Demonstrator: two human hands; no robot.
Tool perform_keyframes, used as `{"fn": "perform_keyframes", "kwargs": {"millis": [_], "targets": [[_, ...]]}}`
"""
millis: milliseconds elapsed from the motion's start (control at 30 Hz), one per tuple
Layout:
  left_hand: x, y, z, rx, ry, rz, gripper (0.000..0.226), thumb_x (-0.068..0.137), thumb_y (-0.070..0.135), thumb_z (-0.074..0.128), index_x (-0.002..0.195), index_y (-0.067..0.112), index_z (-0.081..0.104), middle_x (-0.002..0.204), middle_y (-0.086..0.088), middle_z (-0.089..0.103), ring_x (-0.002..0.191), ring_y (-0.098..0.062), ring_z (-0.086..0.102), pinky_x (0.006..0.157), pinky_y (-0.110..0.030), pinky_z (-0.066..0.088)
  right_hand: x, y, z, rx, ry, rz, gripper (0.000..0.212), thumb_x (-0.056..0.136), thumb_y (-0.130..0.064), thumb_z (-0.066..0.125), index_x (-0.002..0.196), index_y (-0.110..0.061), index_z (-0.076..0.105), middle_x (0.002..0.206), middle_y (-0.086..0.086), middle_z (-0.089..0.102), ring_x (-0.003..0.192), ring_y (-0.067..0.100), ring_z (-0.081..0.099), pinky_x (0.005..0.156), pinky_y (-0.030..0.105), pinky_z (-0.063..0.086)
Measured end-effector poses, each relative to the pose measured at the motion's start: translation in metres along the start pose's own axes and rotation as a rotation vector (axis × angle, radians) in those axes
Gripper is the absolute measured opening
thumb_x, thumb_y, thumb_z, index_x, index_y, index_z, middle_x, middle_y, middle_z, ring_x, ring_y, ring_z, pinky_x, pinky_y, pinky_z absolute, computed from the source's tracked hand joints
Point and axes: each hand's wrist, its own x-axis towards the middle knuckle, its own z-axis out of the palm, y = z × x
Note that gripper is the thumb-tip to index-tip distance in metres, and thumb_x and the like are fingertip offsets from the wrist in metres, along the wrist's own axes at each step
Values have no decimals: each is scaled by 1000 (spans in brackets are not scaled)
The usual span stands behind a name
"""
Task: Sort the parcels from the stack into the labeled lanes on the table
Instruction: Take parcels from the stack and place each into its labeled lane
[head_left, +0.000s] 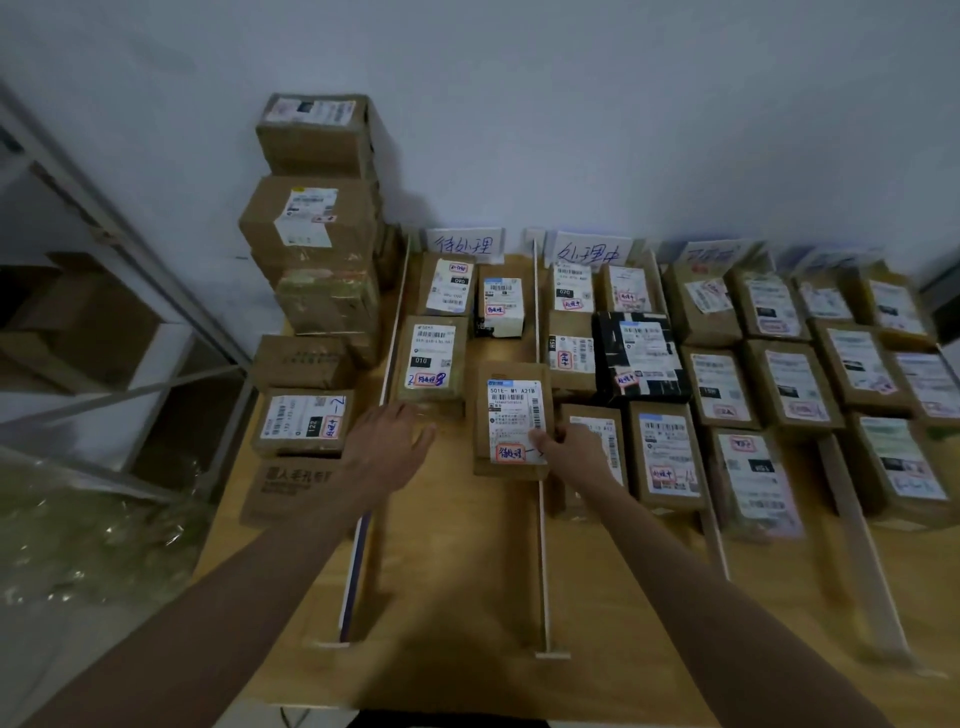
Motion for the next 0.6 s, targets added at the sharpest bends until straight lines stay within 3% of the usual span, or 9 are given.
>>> {"fn": "perform_keyframes", "kwargs": {"millis": [367, 600], "targets": [[70, -11, 10, -23, -6, -19, 48, 98, 47, 42, 132, 14, 52, 129, -6, 58, 111, -23, 57, 93, -36, 48, 69, -19, 5, 2, 6, 50, 25, 99, -32, 58, 110, -11, 66, 109, 4, 72, 99, 17, 69, 90, 38, 58], [103, -17, 25, -4, -127, 19, 57, 100, 47, 38, 147, 14, 38, 153, -6, 37, 131, -25, 45, 109, -40, 38, 119, -37, 21, -132, 8, 72, 26, 99, -34, 56, 108, -11, 65, 107, 5, 71, 91, 14, 69, 72, 25, 56]]}}
